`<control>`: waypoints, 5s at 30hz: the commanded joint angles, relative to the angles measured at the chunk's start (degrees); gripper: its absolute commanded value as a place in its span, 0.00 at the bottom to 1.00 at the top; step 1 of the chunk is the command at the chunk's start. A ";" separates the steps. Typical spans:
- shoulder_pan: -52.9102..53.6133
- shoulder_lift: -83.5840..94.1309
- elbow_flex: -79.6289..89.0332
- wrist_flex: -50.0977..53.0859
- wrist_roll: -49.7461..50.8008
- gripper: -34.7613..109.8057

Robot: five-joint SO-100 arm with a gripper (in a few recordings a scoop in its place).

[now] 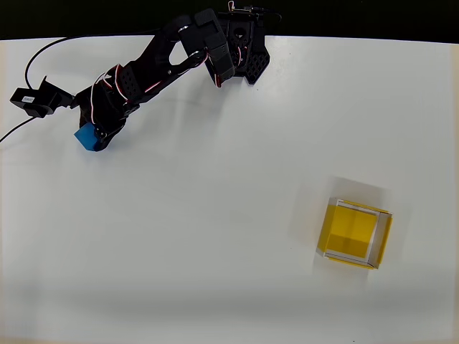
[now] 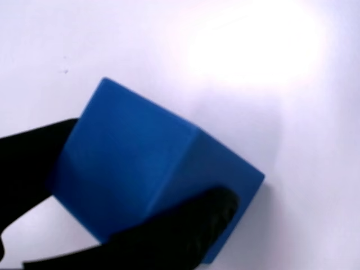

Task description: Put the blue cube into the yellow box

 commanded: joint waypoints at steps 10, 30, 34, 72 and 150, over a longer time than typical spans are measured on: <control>-12.57 21.97 0.00 -6.24 7.73 0.35; -66.62 45.00 2.72 -24.87 13.80 0.36; -74.00 39.81 -1.41 -27.69 12.57 0.37; -97.82 0.79 -37.00 7.29 22.41 0.35; -60.47 90.35 45.26 33.40 4.83 0.24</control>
